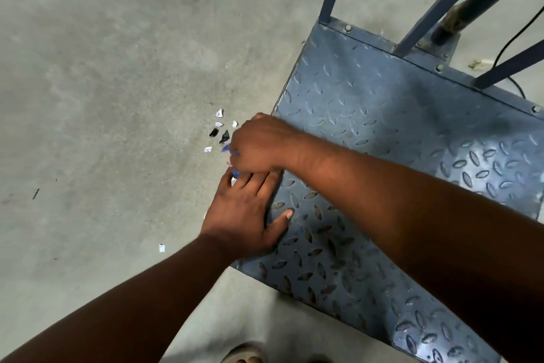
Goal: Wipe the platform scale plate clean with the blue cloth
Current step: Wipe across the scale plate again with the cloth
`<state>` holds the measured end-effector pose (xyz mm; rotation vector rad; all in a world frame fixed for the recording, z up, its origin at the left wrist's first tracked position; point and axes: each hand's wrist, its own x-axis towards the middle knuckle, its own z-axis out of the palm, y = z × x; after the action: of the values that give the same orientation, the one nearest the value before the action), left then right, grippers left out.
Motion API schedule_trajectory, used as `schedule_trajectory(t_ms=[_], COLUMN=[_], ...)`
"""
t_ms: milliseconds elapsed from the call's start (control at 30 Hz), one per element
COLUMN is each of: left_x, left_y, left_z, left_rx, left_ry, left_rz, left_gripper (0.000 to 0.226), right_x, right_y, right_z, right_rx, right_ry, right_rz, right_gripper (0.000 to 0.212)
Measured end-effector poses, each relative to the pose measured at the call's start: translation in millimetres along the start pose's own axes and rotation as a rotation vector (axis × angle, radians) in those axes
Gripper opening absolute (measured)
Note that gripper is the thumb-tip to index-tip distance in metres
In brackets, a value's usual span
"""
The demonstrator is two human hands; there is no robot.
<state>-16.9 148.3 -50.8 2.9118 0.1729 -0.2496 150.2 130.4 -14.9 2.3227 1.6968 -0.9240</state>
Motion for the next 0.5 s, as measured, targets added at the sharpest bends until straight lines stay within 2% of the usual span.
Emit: schedule_trajectory(t_ms=[67,100,167,233,267,333,433,500], left_x=[-0.5,-0.5,-1.2,-1.3,-1.3,-0.7,-0.1,-0.7], left_y=[0.3,0.1,-0.1,-0.3,-0.3,-0.2,-1.3,-1.2], left_z=[0.3,0.9,1.0,1.6,2.2,2.1,0.2,-0.5], left_rx=[-0.006,-0.01,-0.024,-0.039,-0.047,-0.048,-0.071,-0.079], left_ry=[-0.004,-0.01,-0.016,-0.014,-0.016,-0.013,0.016,0.012], left_rz=[-0.003,-0.005,-0.005,-0.006,-0.009,-0.013,0.004,0.006], left_gripper=[0.088,0.091,0.093,0.094,0.094,0.093,0.084,0.085], right_x=[1.9,8.2,16.1,17.6,16.2,3.3,-27.4,-28.7], right_y=[13.6,30.8,72.4,106.0,109.1,84.8,29.8,37.8], right_z=[-4.0,-9.8,-25.4,-40.1,-42.4,-31.6,19.1,32.2], right_rx=[-0.07,-0.136,-0.28,-0.254,-0.183,-0.096,-0.013,0.022], right_ry=[0.019,0.06,0.115,0.207,0.247,0.293,0.384,0.442], right_rz=[0.042,0.125,0.332,0.462,0.465,0.322,-0.086,-0.14], right_gripper=[0.032,0.031,0.044,0.044,0.04,0.034,0.029,0.026])
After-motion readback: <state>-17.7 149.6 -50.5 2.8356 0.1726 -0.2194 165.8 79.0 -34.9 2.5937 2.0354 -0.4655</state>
